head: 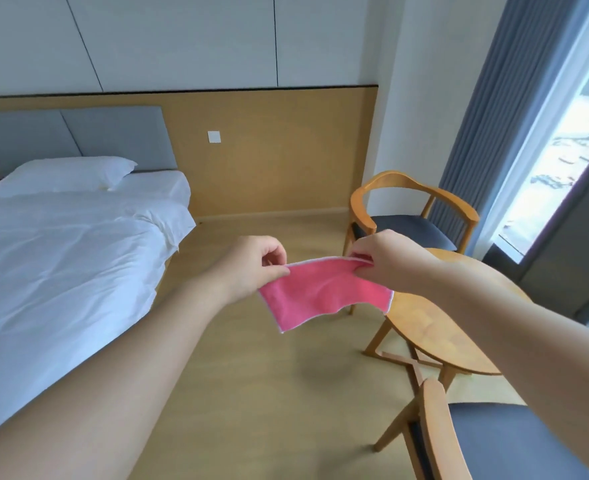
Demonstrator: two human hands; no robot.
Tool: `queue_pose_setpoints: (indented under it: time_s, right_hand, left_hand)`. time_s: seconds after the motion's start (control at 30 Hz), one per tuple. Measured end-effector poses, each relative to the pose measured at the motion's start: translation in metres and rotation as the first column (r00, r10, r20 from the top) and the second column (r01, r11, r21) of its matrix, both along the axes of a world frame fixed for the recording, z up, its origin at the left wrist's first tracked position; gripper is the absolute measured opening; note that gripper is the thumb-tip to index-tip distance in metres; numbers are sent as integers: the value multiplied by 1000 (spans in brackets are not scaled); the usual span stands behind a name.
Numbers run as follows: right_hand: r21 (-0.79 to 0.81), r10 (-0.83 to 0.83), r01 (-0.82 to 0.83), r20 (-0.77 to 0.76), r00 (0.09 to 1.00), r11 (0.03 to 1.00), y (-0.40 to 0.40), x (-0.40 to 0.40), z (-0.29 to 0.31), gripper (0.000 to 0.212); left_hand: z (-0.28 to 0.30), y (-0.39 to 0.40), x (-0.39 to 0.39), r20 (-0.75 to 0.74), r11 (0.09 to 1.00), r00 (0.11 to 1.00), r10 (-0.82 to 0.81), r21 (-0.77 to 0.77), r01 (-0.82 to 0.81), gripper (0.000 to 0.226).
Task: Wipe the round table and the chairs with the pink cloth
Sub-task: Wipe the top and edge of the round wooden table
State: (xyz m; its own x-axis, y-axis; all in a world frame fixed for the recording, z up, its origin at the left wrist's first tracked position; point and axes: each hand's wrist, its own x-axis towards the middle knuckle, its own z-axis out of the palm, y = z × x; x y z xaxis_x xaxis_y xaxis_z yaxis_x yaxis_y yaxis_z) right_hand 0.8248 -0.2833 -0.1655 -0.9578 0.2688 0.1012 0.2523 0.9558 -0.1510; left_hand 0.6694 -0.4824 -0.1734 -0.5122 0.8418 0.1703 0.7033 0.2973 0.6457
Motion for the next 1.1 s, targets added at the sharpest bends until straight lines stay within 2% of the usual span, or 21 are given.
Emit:
queue_pose_setpoints:
  time_s: [0.1,0.3,0.53,0.7,0.83,1.1]
  right_hand:
    - [-3,-66,66,82,994,998,24,-11,-12,15]
    - [6,-227,229,153,962,974,97,-19,-45,19]
    - [-71,-391,418,240,888,906,238,-21,-91,25]
    - [-111,-489,531,269,830,840,323,-11,-99,22]
    - [-103,-585,626,268,766,773,371,4,-100,23]
    - [-90,-760,802,271,591,591,416,46,-130,23]
  left_hand:
    - [-12,37,-25,-16,996,996,-85,-38,85,16]
    - [-42,135,-60,-33,974,978,-204,-102,200,21]
    - [-86,311,-86,-71,908,926,-371,-236,345,21]
    - [-95,414,-89,-98,837,864,-493,-324,441,21]
    - [-96,482,-88,-67,816,840,-538,-294,498,20]
    - [-134,594,-61,21,683,717,-697,-287,672,19]
